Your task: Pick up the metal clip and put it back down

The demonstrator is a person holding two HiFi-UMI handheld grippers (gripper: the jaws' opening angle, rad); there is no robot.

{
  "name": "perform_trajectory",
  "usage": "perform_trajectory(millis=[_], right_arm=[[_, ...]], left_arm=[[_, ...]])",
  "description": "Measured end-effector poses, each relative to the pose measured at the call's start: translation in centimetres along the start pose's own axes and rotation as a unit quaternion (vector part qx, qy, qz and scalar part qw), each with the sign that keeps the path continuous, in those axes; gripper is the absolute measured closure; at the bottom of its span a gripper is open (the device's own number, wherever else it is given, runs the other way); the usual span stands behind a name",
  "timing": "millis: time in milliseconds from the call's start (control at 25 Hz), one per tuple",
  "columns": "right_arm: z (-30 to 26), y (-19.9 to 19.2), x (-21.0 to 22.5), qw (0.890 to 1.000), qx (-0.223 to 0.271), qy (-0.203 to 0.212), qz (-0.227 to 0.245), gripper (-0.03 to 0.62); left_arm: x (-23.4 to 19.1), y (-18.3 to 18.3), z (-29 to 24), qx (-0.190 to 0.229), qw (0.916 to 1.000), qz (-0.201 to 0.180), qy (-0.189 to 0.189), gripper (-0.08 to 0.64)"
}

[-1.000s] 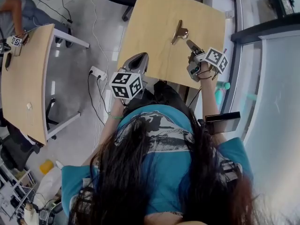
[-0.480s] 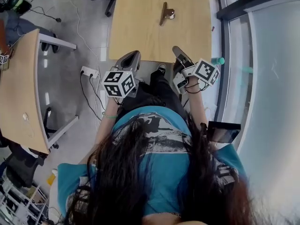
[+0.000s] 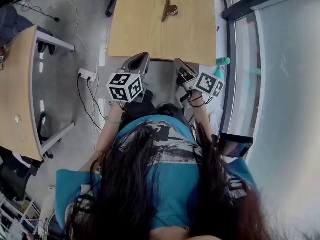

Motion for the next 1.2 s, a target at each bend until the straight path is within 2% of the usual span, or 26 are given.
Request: perform_trajectory(millis=[320,480,760,960,1200], right_arm=[[6.6,-4.3,-1.6,0.998,-0.023,0.028,0.050,0.560],[11.5,-7.5,-1.6,0.998,-0.020,0.036,0.046,0.560],[17.7,-13.3,-2.0,0.998,-0.025,0.053,0.031,0.561],[20.0,-15.7,-2.5,0.997,-0.036,0.067,0.031,0.561],[20.6,-17.7,-4.9,0.995,-0.041,0.080,0.049,0.566]], left_arm=[[5.0,-4.6,4.5,0.023,0.9996,-0.014,0.011,0.557],[8.4,-9.3,7.7,0.029,0.9993,-0.011,0.018,0.557],[12.4,-17.2,12.8,0.005,0.9991,-0.014,0.039,0.557],[14.4,-19.0,15.4,0.017,0.9985,-0.020,0.048,0.557],[14.0,-19.6,18.0,0.028,0.9980,-0.019,0.053,0.557]])
Point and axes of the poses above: the fingertips, and each gripper's own axes: z backward along the fingers, x to its right, y out of its top, the point moved 3 cm from there along z, backward along the fingers, and after that the axes turned 14 degrees about z, right-handed, at the moved point
